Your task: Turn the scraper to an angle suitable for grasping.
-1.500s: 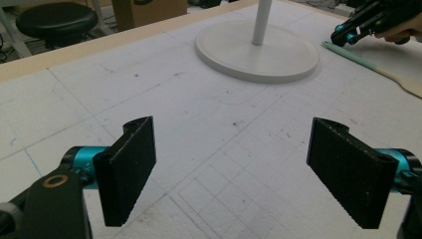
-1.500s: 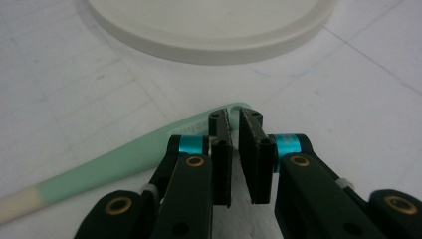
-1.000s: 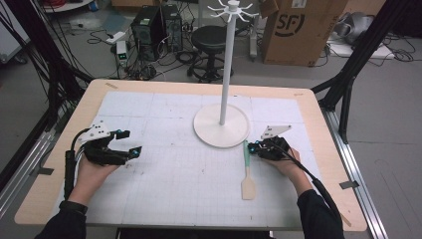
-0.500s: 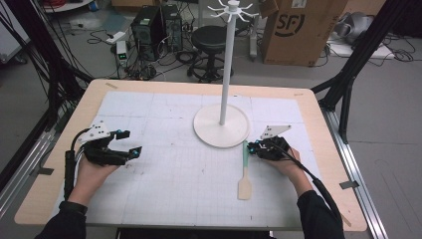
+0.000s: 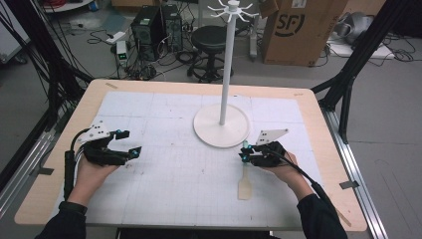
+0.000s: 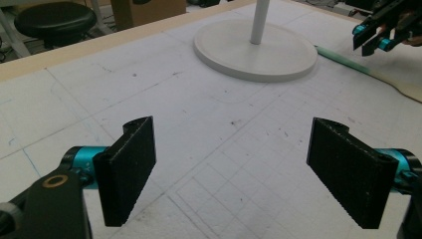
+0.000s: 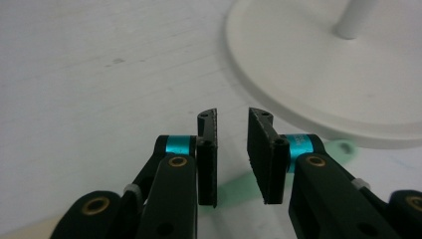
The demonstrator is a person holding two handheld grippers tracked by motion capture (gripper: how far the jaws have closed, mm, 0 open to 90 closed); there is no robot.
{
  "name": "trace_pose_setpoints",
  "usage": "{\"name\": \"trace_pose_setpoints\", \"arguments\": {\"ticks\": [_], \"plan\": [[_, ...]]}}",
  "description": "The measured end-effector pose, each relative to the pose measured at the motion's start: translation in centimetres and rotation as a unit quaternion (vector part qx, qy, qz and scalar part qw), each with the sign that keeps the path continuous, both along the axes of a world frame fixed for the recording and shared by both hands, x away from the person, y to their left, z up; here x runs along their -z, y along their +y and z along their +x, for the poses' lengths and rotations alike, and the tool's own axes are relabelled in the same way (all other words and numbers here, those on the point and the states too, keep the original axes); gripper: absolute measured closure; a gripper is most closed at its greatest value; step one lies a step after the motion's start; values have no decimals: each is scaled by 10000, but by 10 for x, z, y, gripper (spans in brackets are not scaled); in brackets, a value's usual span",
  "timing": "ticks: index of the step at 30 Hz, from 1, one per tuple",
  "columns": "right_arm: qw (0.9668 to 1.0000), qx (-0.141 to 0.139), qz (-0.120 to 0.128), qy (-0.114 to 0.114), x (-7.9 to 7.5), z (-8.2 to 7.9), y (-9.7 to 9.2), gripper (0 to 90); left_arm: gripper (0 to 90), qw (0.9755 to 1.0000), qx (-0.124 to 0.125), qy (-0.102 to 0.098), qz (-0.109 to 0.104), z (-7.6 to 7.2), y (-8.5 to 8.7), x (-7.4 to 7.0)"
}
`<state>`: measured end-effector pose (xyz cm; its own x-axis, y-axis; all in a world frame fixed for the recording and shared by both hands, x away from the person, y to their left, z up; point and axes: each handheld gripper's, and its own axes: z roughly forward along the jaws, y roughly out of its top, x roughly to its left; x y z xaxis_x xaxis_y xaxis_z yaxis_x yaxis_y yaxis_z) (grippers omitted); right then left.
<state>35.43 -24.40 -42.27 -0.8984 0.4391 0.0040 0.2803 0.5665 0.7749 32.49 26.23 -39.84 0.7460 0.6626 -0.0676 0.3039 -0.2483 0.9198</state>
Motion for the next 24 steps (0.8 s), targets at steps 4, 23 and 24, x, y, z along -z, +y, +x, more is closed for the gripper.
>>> {"name": "trace_pose_setpoints", "arguments": {"ticks": [4,23,24], "plan": [[9997,-193,129,60,1,-11,16,854,200,10000,4,0,-10,0,0,0],[9945,-941,-261,367,12,-43,39,893,200,10000,1,-4,2,-1,-1,-1],[9942,-970,-263,389,13,-44,38,893,200,10000,-4,0,-5,-1,-1,-1]]}}
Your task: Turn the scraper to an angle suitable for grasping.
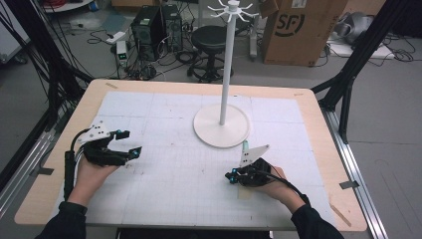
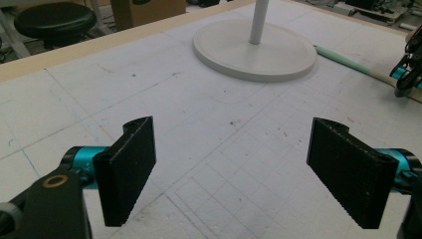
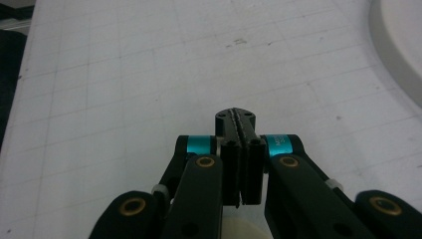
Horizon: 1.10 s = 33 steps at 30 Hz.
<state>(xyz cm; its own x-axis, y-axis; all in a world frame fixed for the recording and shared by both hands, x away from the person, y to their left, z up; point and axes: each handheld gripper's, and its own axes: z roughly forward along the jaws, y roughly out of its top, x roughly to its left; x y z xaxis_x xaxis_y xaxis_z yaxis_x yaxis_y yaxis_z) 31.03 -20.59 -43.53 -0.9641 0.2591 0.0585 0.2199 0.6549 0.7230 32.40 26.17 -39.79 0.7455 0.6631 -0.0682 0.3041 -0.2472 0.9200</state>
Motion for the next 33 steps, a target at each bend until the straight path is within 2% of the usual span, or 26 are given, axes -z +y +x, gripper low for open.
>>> {"name": "trace_pose_setpoints", "arguments": {"ticks": [6,7,15,24,25,27,30,31,33], "plan": [[9998,-120,-152,26,4,-5,-6,893,200,10000,8,2,18,0,0,0],[9997,-125,-174,86,4,-6,-7,893,200,10000,6,5,12,0,-1,1],[9994,-166,-280,64,3,-11,-18,893,200,10000,8,1,8,0,-1,0],[9993,-95,-361,69,1,-13,-50,893,200,10000,9,8,2,1,-2,1],[9992,-49,-393,102,1,-13,-59,893,200,10000,11,9,7,1,-2,1],[9992,-44,-388,85,1,-13,-62,893,200,10000,5,18,3,1,-2,1],[9991,56,-413,108,0,-11,-81,893,200,10000,8,23,11,1,-2,1],[9991,56,-413,108,0,-11,-81,893,200,10000,7,24,11,1,-2,1],[9987,196,-449,129,0,-10,-95,893,200,10000,8,24,9,1,-3,1]]}}
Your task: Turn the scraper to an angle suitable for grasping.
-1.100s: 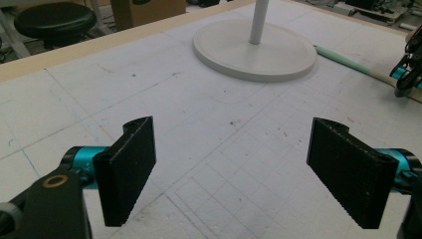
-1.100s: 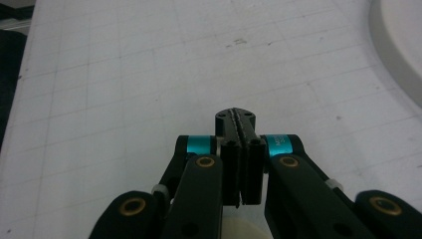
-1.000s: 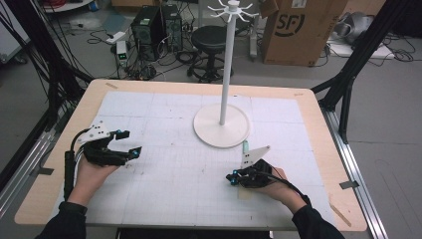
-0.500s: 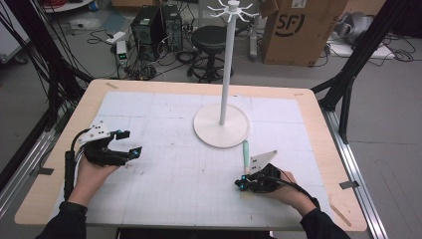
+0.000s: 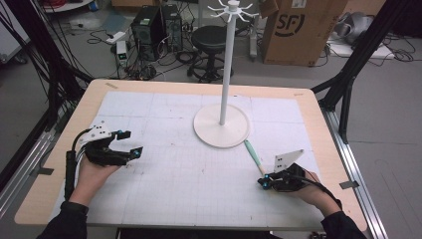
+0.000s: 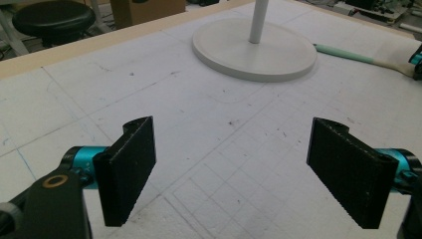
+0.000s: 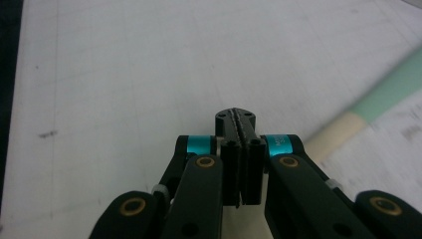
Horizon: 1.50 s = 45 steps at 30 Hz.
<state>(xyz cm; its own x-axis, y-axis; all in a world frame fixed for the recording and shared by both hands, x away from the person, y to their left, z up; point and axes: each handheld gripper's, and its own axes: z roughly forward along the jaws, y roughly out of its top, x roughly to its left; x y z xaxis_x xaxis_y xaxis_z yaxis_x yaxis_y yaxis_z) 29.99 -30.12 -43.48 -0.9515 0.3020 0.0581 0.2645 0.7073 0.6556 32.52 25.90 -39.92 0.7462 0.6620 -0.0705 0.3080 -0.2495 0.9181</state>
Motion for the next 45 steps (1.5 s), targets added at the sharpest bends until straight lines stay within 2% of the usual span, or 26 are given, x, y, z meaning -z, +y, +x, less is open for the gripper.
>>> {"name": "trace_pose_setpoints", "arguments": {"ticks": [7,11,13,15,17,19,21,23,24,25,26,27,28,30,32,35,37,41,45], "plan": [[9997,241,-12,-33,-1,4,-25,893,200,10000,1,12,-5,0,-1,1],[9996,266,46,-12,-2,5,-26,889,200,10000,9,4,-4,1,-1,1],[9987,321,377,-101,-6,7,-22,838,200,10000,0,1,-19,1,-1,1],[9970,483,587,-174,-11,10,-19,773,200,10000,2,-3,-23,1,-1,1],[9935,752,757,-402,-15,15,-16,718,200,10000,2,-8,-43,1,-1,1],[9890,1059,877,-549,-21,18,-13,593,199,10000,-16,-47,-65,1,-1,1],[9824,1424,984,-695,-26,21,-10,550,197,10000,-21,-61,-50,1,0,0],[9765,1638,1157,-790,-30,24,-8,483,196,9999,-39,-78,-76,1,0,0],[9721,1793,1274,-818,-31,25,-6,466,195,9999,-59,-107,-63,2,1,0],[9696,1861,1329,-869,-32,27,-5,447,195,9999,-80,-124,-64,2,1,0],[9696,1861,1329,-869,-32,27,-5,447,195,9998,-97,-142,-62,2,2,0],[9634,2065,1366,-1026,-33,28,-1,393,194,9998,-116,-159,-76,2,4,0],[9634,2065,1366,-1026,-33,28,-1,393,194,9997,-141,-175,-88,2,5,-1],[9551,2316,1471,-1114,-32,29,1,364,192,9996,-179,-208,-93,2,9,-2],[9506,2430,1546,-1162,-30,29,1,345,190,9993,-222,-233,-163,1,14,-3],[9494,2540,1436,-1164,-28,29,3,294,189,9989,-304,-294,-222,0,19,-5],[9498,2538,1441,-1124,-26,28,2,291,189,9986,-353,-311,-257,0,22,-5],[9482,2599,1425,-1139,-24,27,-1,291,188,9984,-389,-323,-263,0,23,-6],[9448,2698,1451,-1163,-24,26,-4,283,188,9984,-378,-338,-254,0,22,-5]]}}
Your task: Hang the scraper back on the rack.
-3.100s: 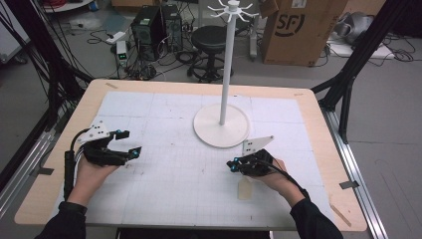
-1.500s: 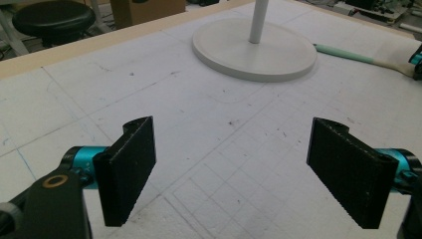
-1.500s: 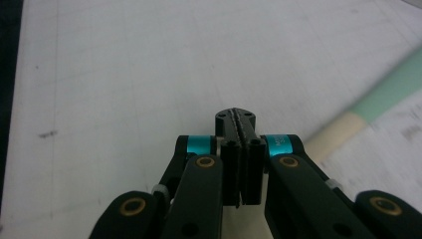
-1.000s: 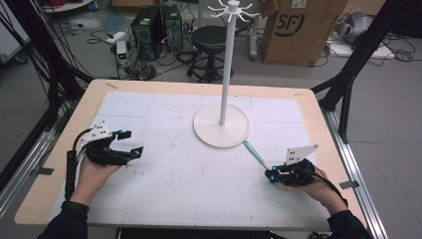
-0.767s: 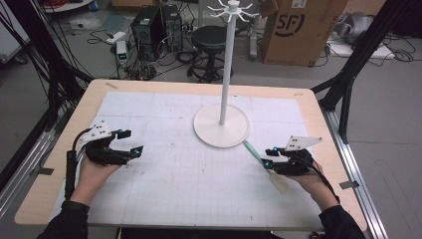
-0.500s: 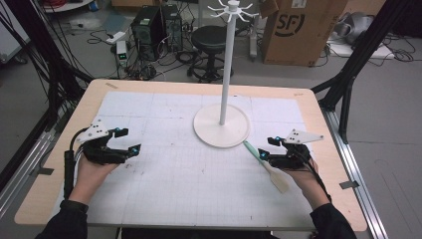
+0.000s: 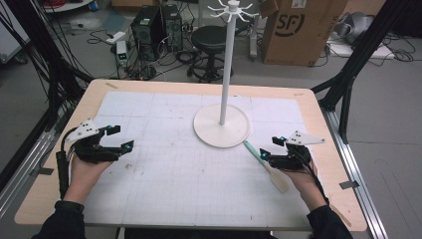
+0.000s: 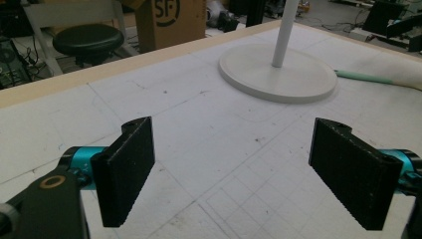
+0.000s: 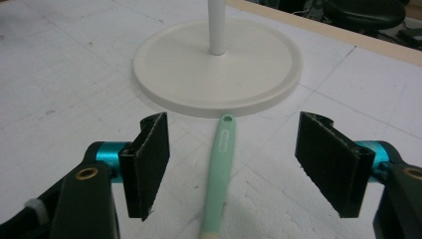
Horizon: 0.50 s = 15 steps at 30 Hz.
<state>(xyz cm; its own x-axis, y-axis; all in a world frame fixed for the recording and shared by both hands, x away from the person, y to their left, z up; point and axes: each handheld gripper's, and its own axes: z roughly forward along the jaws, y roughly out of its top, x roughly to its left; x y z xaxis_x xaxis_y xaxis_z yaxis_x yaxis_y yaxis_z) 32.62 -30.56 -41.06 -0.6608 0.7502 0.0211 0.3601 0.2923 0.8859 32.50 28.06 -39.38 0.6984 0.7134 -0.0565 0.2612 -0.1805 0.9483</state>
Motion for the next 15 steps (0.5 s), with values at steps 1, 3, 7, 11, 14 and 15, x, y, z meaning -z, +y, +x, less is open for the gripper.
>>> {"name": "trace_pose_setpoints", "arguments": {"ticks": [1,3,7,11,14,15], "plan": [[10000,27,11,-17,0,0,-1,282,188,10000,-1,-6,-8,0,0,0],[9999,117,14,-45,-1,-1,-3,277,188,10000,-7,-18,-39,1,1,0],[9997,234,0,-22,0,-2,-6,269,188,9999,-82,-48,-128,2,3,0],[9993,364,-60,40,3,-7,-10,267,188,9995,-235,-18,-186,5,6,1],[9991,400,-18,132,5,-10,-15,279,190,9993,-332,65,-131,7,6,3],[9990,410,-25,166,6,-11,-16,292,190,9993,-333,64,-129,7,6,3]]}}
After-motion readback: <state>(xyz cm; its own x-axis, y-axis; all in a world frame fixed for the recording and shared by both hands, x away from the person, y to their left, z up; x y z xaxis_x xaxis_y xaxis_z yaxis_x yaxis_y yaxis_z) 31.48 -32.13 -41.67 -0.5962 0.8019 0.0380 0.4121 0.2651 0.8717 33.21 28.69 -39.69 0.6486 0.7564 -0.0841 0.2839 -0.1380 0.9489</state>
